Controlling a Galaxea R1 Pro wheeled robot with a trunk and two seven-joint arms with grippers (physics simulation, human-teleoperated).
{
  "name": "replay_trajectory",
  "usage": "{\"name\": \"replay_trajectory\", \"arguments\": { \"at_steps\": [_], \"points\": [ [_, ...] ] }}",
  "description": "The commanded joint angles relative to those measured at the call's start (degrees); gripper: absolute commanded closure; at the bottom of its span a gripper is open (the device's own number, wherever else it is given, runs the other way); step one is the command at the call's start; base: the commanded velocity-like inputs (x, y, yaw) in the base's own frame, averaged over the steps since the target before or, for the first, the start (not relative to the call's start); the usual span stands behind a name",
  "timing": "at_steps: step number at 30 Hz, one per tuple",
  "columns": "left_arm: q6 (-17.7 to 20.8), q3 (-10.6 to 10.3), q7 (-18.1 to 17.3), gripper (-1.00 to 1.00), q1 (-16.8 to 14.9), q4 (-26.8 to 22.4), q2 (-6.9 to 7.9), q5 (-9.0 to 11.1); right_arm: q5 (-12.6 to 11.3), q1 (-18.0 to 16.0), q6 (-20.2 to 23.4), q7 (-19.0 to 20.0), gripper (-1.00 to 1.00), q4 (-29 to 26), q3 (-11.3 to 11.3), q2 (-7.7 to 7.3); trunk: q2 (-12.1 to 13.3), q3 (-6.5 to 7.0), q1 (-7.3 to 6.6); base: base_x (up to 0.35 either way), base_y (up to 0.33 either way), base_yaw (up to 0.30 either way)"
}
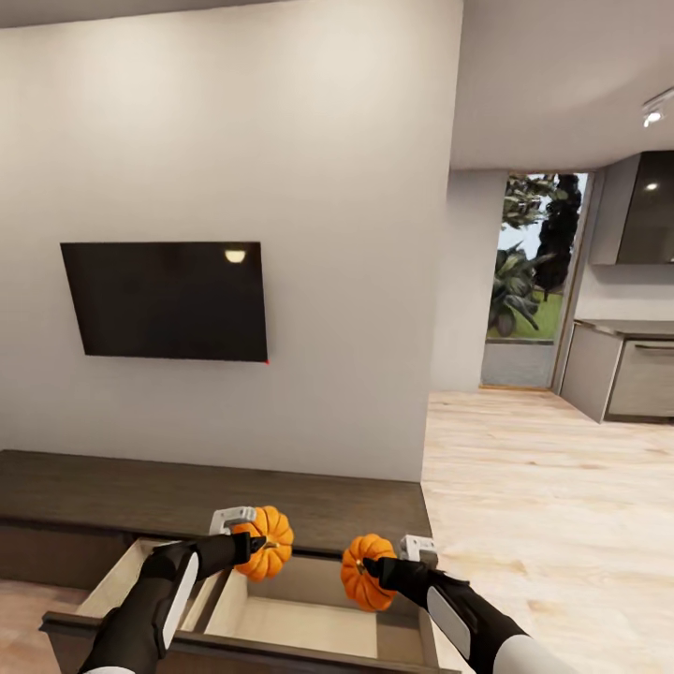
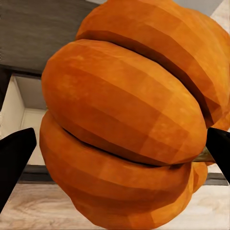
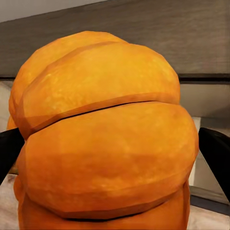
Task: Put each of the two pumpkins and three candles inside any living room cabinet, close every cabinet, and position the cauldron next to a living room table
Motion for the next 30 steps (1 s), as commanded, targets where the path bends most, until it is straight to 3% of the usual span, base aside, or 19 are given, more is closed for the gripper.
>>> {"name": "replay_trajectory", "arguments": {
  "at_steps": [1, 6, 14, 30],
  "points": [
    [0.2, -0.5, 0.7, 1.00, -0.1, -0.1, -0.37, -0.4, -0.4, 0.0, 0.2, -0.2, 1.00, -0.1, 0.2, 0.01, -0.5, -0.26, 0.23, 0.000, 0.000, 0.000],
    [0.0, -2.4, 6.1, 1.00, -0.1, 0.4, -1.82, 0.2, -0.4, 0.0, 0.1, -0.2, 1.00, -0.1, 0.2, 0.04, -2.5, -1.16, 1.33, 0.000, 0.000, 0.000],
    [-2.4, -3.4, 6.7, 1.00, -0.1, 3.2, -2.17, 0.3, -0.4, 0.0, -0.1, -0.2, 1.00, -0.1, 0.2, -0.03, -5.7, -2.59, 3.09, 0.000, 0.000, 0.000],
    [-2.7, -3.5, 6.7, 1.00, -0.1, 3.7, -2.27, 0.3, -0.4, 0.0, -0.2, -0.2, 1.00, 0.0, 0.2, -0.03, -12.1, -5.46, 6.60, 0.000, 0.000, 0.000]
  ]
}}
